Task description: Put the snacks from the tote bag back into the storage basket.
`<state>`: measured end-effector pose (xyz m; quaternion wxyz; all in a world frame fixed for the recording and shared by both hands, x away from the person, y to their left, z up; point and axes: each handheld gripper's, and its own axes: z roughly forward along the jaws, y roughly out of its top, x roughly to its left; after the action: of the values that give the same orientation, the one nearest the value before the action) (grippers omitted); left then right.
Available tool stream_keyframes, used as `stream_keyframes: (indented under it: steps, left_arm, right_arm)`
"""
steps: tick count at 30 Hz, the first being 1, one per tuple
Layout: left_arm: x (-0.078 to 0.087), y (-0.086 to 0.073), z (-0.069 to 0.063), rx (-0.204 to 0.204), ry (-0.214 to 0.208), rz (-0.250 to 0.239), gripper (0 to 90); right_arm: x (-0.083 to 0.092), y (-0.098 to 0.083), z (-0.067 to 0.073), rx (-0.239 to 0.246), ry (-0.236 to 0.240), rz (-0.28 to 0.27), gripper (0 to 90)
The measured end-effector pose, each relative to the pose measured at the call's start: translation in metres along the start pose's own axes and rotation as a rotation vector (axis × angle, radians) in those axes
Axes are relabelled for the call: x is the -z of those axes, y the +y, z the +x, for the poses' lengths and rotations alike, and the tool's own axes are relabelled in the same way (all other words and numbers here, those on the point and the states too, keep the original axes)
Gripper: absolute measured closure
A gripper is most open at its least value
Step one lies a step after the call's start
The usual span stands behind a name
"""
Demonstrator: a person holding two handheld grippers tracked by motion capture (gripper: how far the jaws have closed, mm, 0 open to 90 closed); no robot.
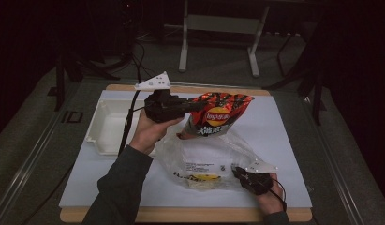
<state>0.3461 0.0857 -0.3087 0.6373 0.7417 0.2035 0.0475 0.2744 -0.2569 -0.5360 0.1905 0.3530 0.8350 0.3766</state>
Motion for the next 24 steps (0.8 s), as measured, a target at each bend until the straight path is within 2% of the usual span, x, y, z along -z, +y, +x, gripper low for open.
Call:
stream_keyframes:
  steps: [5,13,24]
  left_arm:
    - [-0.006,0.002,0.004,0.006,-0.004,-0.006,86.2]
    - [-0.015,0.008,0.006,-0.009,-0.009,-0.011,86.2]
    - [-0.022,0.011,0.017,-0.012,0.011,0.002,86.3]
  right_arm:
    - [0.000,0.000,0.000,0.000,0.001,-0.004,77.1]
    - [0.000,0.000,0.000,0.001,0.001,-0.001,77.1]
    - [0.000,0.000,0.000,-0.004,0.003,-0.002,77.2]
